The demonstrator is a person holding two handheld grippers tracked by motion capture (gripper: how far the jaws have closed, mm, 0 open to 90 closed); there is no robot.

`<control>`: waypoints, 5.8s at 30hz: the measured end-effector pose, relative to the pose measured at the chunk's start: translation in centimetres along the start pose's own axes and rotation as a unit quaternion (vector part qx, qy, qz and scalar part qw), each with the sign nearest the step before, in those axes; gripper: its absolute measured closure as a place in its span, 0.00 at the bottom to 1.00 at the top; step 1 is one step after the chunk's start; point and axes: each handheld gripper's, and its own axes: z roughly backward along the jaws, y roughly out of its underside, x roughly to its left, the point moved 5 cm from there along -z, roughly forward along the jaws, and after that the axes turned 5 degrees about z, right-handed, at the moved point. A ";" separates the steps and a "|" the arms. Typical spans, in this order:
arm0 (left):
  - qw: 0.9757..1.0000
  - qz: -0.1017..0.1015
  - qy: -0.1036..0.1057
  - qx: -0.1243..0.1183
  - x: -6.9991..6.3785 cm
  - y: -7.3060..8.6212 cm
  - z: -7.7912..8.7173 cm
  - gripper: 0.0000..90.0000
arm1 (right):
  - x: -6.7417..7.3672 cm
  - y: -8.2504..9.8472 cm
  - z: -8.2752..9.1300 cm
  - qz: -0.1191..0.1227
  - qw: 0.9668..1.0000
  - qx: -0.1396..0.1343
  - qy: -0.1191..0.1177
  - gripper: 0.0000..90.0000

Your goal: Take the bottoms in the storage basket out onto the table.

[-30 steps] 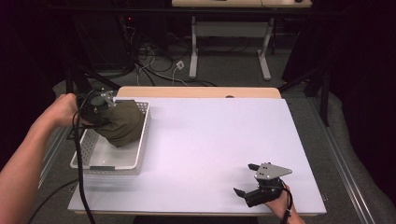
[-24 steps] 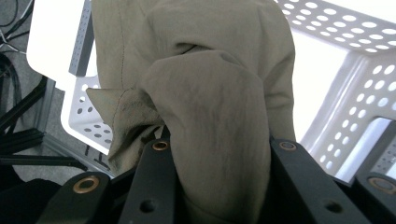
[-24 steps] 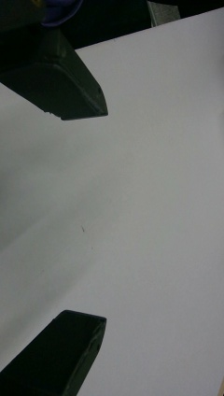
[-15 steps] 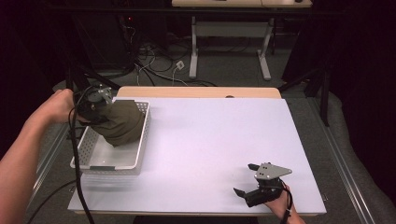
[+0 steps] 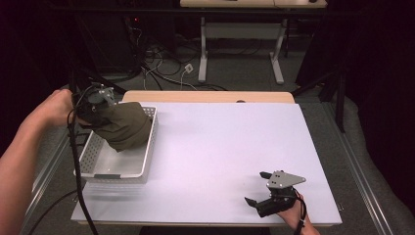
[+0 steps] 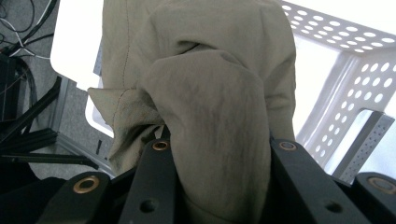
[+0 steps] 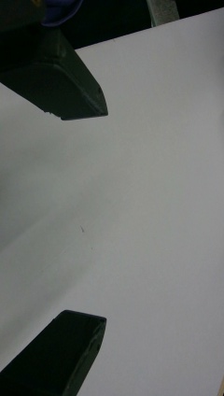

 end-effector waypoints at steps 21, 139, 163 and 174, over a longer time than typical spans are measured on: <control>1.000 -0.005 -0.014 -0.007 0.0 -0.4 2.4 0.81 | 0.0 0.0 0.0 0.000 1.000 -0.001 0.000 0.01; 0.989 -0.123 0.010 -0.083 -7.3 -15.1 2.9 0.81 | -0.2 0.0 0.0 -0.002 1.000 -0.003 0.000 0.01; 0.988 -0.125 0.041 -0.087 -9.8 -18.4 -1.6 0.81 | -0.3 0.1 0.1 -0.003 1.000 -0.004 0.002 0.01; 0.988 -0.115 0.053 -0.093 -10.8 -19.1 -3.5 0.80 | -0.3 0.1 0.0 -0.005 1.000 -0.003 0.001 0.01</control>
